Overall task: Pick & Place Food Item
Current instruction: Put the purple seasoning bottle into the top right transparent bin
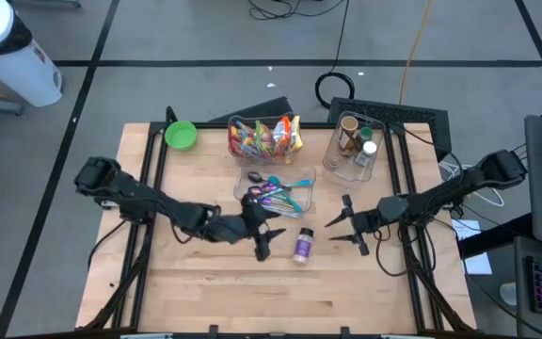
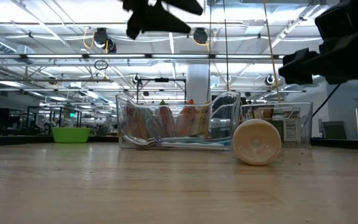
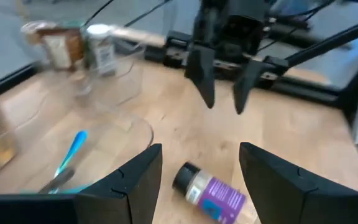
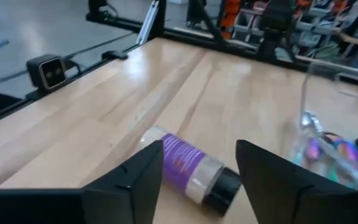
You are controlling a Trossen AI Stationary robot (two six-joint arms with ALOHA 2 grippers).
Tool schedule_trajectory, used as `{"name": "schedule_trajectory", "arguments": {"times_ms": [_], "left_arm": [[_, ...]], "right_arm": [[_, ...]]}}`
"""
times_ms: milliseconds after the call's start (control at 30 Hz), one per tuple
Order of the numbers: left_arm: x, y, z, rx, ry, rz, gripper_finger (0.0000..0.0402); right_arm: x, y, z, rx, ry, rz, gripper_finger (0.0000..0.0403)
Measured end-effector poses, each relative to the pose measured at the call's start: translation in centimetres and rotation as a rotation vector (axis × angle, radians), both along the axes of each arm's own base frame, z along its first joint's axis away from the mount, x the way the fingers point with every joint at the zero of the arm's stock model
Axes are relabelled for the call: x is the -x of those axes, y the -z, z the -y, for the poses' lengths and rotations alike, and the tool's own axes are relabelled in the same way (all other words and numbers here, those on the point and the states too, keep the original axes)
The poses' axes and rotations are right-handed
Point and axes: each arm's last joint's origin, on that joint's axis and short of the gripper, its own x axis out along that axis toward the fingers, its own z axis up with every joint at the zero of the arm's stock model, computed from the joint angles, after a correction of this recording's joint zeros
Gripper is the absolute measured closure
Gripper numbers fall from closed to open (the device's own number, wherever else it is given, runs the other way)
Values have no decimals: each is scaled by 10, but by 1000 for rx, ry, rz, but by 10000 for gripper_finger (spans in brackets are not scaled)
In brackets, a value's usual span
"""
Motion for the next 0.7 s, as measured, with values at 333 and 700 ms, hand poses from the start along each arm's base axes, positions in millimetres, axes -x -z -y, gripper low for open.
{"name": "schedule_trajectory", "arguments": {"times_ms": [333,700], "left_arm": [[-44,-62,44,177,-187,-162,179],[-91,-58,59,462,-345,-349,179]], "right_arm": [[1,8,-16,7,-83,-38,170],[9,11,-33,0,-187,-72,169]]}}
